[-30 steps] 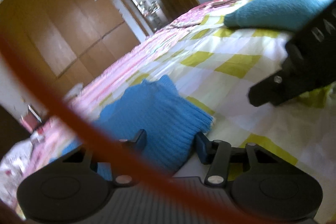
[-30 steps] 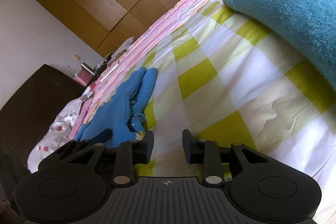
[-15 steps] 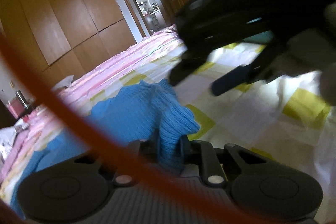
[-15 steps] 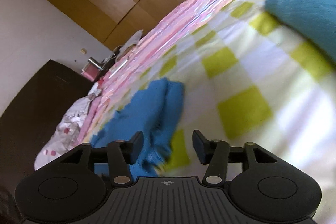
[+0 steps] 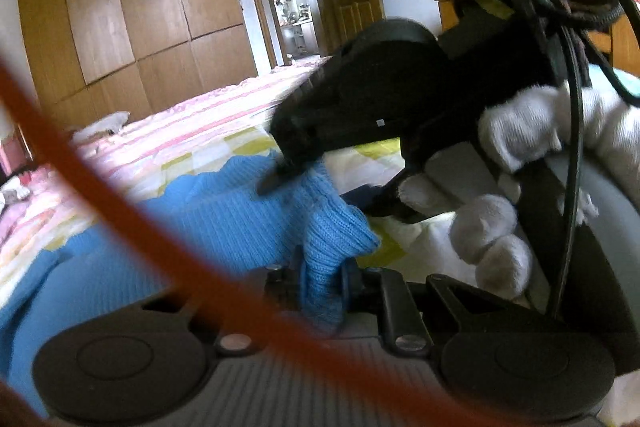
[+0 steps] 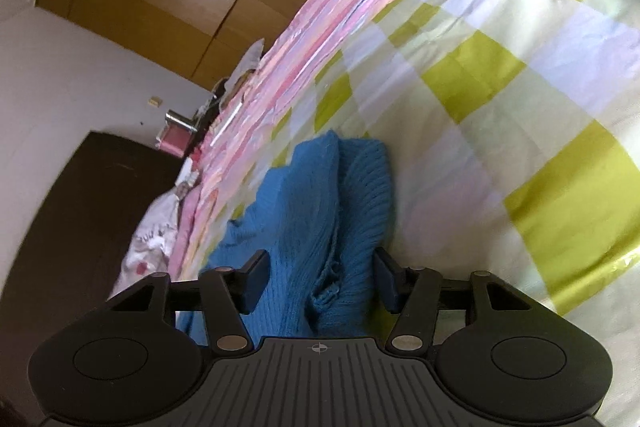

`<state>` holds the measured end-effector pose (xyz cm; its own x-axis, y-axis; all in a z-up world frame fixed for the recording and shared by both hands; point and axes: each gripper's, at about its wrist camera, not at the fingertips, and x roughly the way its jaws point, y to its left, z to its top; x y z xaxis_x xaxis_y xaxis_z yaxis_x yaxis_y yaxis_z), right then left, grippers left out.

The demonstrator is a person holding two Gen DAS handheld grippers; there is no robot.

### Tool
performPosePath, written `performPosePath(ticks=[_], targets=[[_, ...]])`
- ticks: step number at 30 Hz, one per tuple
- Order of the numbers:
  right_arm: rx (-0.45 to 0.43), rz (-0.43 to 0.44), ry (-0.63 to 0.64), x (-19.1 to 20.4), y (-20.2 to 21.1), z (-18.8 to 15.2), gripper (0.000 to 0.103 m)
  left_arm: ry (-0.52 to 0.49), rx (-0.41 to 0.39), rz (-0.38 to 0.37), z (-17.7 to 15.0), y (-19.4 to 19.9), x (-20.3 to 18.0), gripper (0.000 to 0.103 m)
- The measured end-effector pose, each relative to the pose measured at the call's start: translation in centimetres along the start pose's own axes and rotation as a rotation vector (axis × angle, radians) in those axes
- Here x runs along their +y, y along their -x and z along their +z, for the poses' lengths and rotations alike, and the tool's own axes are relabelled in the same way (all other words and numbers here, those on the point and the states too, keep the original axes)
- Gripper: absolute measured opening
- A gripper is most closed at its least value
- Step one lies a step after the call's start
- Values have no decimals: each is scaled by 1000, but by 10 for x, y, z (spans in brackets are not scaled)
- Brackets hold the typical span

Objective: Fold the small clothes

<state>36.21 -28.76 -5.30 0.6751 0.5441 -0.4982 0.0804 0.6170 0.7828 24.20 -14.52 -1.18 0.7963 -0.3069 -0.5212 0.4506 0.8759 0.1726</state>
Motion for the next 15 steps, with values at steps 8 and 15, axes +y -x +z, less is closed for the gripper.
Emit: performPosePath(ticks=[8,15], targets=[[-57,15,43,13,51,-9,19,53,-45,-98,1,30,-4,22],[-75,-56,120,39,73,-11,19,138,-59,-154,3,45,5,22]])
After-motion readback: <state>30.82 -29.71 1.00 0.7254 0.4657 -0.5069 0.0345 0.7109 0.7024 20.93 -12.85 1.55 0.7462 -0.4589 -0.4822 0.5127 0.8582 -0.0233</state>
